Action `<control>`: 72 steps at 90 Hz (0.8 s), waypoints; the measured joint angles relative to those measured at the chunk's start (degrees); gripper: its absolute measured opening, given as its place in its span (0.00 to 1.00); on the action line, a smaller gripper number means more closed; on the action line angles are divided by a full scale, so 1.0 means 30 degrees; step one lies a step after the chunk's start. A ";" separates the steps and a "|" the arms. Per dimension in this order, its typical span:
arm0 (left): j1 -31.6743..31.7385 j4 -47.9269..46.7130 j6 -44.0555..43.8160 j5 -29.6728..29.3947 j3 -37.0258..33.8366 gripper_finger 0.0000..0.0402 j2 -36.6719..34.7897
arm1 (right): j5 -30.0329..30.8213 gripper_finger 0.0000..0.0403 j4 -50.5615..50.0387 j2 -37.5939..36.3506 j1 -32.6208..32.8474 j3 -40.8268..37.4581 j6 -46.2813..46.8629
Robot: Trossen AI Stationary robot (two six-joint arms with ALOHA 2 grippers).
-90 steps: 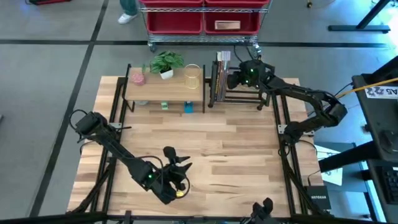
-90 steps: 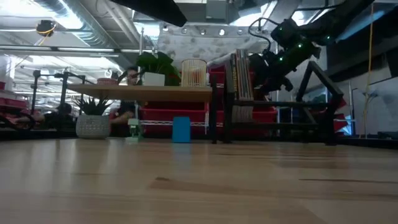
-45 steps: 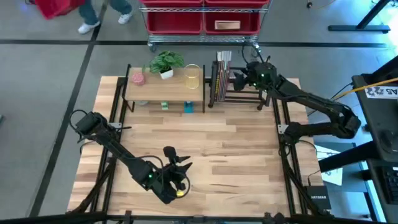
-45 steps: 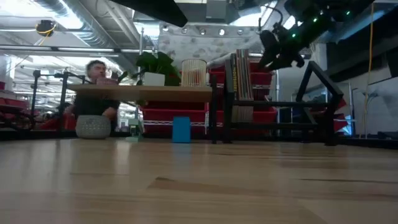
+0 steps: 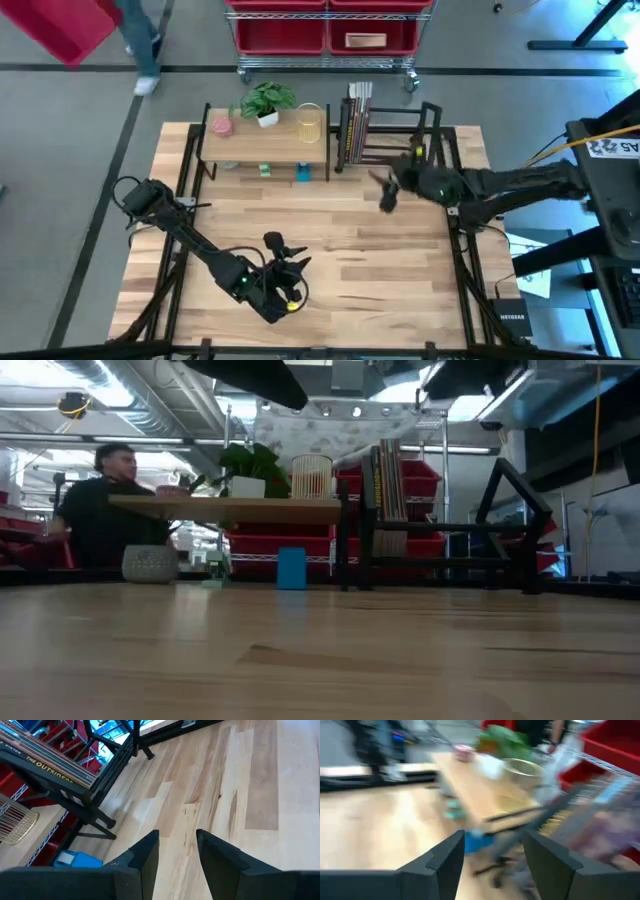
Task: Stock shelves
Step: Remove the gold pen holder from the shelf
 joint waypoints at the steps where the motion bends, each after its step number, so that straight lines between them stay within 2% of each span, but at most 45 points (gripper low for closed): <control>1: -0.0005 0.0000 0.0000 0.0000 0.0000 0.30 0.0000 | 0.0119 0.46 0.0080 0.0060 0.0312 -0.0064 0.0177; 7: -0.0007 0.0011 0.0022 0.0000 0.0000 0.30 0.0000 | 0.0884 0.46 0.0766 0.0639 0.2198 -0.0800 0.1427; 15: -0.0009 0.0007 0.0022 0.0000 0.0000 0.30 0.0000 | 0.2071 0.46 0.3260 0.1893 0.4605 -0.2274 0.2878; 33: 0.0032 0.0015 0.0029 0.0000 0.0000 0.30 0.0000 | 0.4660 0.46 1.2603 0.6895 0.8599 -0.5320 0.4903; 45: 0.0307 0.0031 -0.0156 0.0004 0.0000 0.30 0.0000 | 0.5429 0.46 1.7682 1.0978 0.9523 -0.5470 0.4964; 53: 0.0633 0.0074 -0.1416 0.0004 0.0000 0.30 0.0000 | 0.5530 0.46 2.0532 1.3327 0.9537 -0.5470 0.4685; 65: 0.1220 -0.0007 -0.2808 0.0134 0.0025 0.30 -0.0069 | 0.6914 0.46 2.3579 1.6227 0.9371 -0.5252 0.5251; 72: 0.1628 -0.0152 -0.2423 0.1088 0.0352 0.30 -0.0235 | 0.7530 0.46 2.4059 1.7573 0.9362 -0.4779 0.6202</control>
